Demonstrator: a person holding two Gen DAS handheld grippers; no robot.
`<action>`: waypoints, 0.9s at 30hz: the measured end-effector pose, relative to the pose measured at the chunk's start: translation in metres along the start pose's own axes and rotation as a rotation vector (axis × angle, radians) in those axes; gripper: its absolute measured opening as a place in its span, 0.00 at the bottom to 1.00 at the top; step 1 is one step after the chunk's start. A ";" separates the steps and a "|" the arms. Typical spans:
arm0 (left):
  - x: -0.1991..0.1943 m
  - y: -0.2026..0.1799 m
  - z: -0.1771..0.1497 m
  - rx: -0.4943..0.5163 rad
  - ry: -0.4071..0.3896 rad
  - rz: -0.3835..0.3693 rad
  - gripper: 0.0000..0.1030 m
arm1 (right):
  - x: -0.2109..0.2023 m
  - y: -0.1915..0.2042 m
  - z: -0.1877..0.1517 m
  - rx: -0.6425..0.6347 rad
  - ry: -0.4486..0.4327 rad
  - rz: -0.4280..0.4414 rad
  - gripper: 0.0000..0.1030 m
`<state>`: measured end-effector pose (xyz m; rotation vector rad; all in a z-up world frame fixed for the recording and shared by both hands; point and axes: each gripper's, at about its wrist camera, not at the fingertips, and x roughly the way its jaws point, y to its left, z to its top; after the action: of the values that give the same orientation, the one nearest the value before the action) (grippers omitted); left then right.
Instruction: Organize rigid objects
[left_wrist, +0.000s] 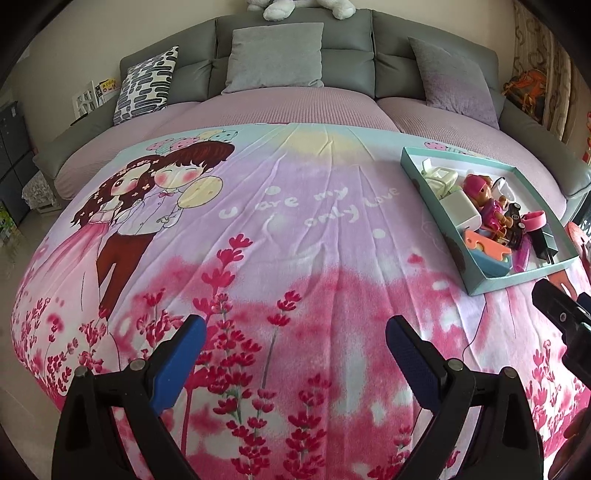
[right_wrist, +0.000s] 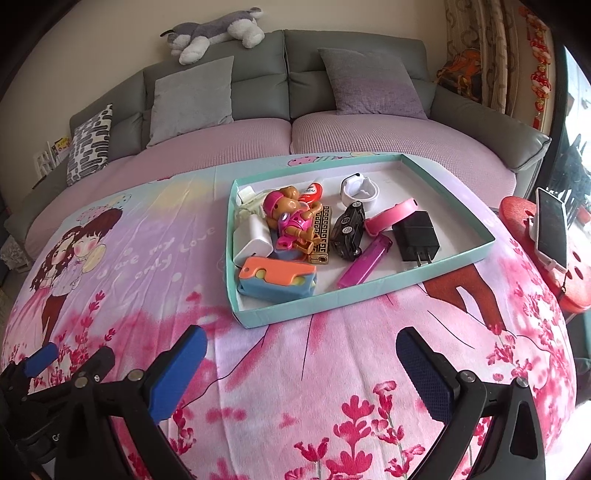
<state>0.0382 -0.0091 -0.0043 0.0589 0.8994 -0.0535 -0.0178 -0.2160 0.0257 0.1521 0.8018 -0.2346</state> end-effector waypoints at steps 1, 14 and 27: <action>0.001 0.000 -0.003 0.005 0.016 0.004 0.95 | -0.001 0.001 -0.003 -0.007 -0.002 -0.006 1.00; -0.009 -0.003 -0.020 0.010 0.021 0.032 0.95 | -0.011 0.010 -0.029 -0.049 -0.024 -0.038 1.00; -0.007 0.002 -0.025 -0.021 0.016 0.052 0.95 | -0.011 0.012 -0.029 -0.056 -0.025 -0.038 1.00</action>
<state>0.0143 -0.0053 -0.0142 0.0629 0.9136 0.0053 -0.0424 -0.1966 0.0140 0.0805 0.7857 -0.2494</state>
